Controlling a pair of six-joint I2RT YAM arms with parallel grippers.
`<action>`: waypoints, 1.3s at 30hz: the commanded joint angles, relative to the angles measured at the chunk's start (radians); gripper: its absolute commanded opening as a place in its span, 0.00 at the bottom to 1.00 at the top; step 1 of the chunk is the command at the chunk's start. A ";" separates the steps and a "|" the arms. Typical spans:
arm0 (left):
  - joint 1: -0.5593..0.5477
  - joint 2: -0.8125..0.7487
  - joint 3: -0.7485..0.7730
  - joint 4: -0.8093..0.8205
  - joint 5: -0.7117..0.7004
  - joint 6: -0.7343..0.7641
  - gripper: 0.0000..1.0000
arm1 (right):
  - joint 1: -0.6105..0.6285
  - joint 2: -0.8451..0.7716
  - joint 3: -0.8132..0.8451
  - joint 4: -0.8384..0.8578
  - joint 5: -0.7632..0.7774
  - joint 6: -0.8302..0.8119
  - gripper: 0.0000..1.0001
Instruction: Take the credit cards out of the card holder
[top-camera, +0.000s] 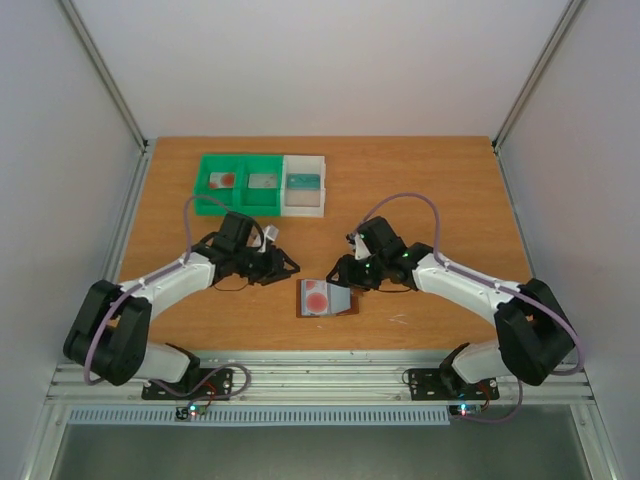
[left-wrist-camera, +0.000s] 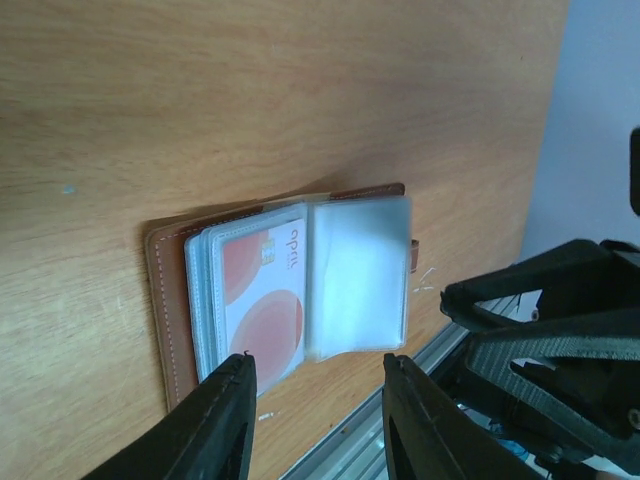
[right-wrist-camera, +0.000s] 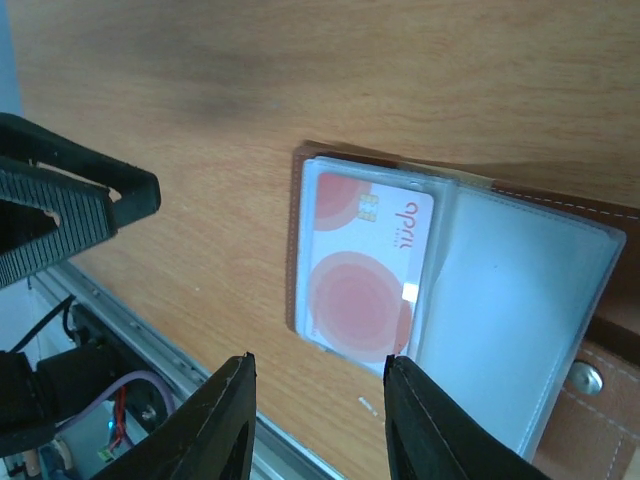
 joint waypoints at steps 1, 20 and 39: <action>-0.057 0.057 -0.040 0.218 -0.024 -0.094 0.35 | 0.006 0.059 -0.010 0.062 0.002 -0.001 0.35; -0.147 0.168 -0.213 0.395 -0.115 -0.166 0.15 | 0.007 0.216 -0.092 0.148 0.056 -0.069 0.27; -0.172 0.062 -0.172 0.297 -0.155 -0.184 0.10 | 0.008 0.181 -0.087 0.212 0.021 -0.039 0.21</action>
